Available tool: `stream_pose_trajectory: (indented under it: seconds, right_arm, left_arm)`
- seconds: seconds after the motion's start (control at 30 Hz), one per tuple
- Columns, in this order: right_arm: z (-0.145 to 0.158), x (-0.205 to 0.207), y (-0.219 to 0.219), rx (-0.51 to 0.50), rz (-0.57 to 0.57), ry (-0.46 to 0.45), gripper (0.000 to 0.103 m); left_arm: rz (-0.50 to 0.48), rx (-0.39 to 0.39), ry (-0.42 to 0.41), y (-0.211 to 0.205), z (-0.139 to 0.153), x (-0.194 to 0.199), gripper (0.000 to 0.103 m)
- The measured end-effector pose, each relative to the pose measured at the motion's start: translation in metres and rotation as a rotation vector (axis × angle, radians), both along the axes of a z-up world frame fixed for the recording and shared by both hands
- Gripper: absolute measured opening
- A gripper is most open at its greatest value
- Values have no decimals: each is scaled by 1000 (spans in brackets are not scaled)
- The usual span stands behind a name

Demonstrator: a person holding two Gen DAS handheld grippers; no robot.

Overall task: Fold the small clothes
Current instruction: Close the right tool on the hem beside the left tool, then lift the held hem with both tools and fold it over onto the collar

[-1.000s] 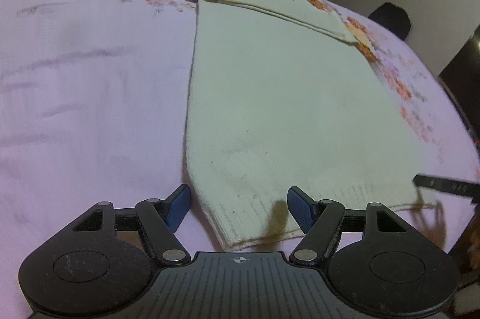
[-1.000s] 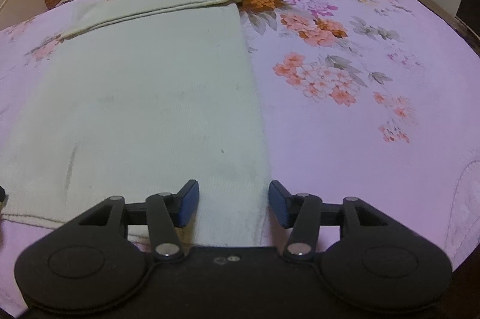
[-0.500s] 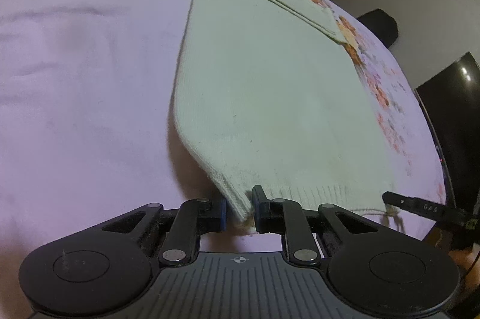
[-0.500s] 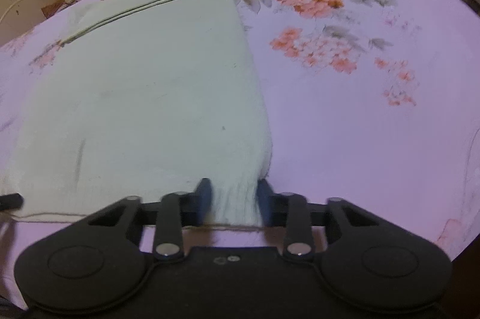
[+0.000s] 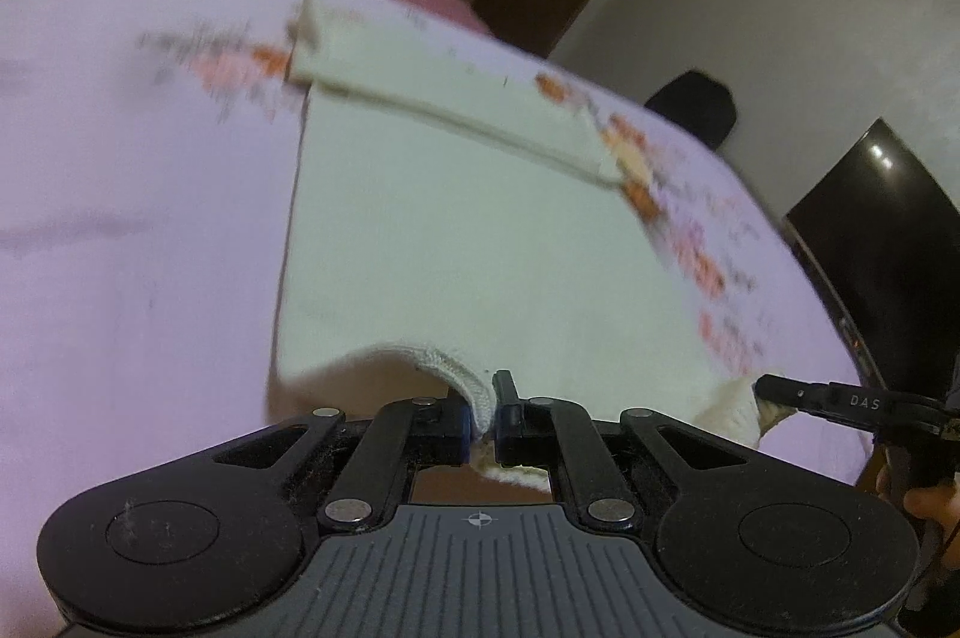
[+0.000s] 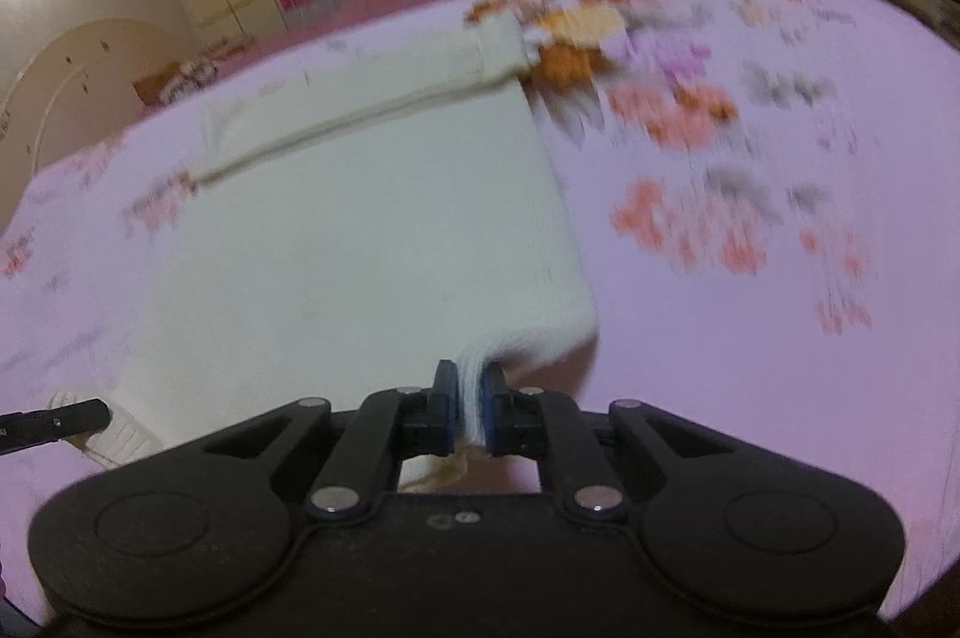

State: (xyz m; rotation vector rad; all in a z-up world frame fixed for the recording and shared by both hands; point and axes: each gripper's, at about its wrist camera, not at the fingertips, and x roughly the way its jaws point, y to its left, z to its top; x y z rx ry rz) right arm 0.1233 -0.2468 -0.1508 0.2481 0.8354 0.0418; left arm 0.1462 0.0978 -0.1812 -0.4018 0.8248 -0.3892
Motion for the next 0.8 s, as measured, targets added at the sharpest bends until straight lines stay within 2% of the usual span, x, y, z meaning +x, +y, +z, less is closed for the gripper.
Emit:
stream_pose_trajectory:
  seconds: [0.17,0.43,0.67,0.8]
  right_arm:
    - [19,40,0,3,22,-79,9]
    - [29,134,-7,35,28,-154,9]
    - [20,220,-13,62,26,-172,8]
    - [11,259,-14,58,43,-165,8]
  left_arm:
    - [36,2,-62,2,15,44,7]
    - [90,24,-116,-7,21,139,7]
    - [152,19,-118,-16,7,225,7]
    - [162,45,-105,-19,-7,257,7]
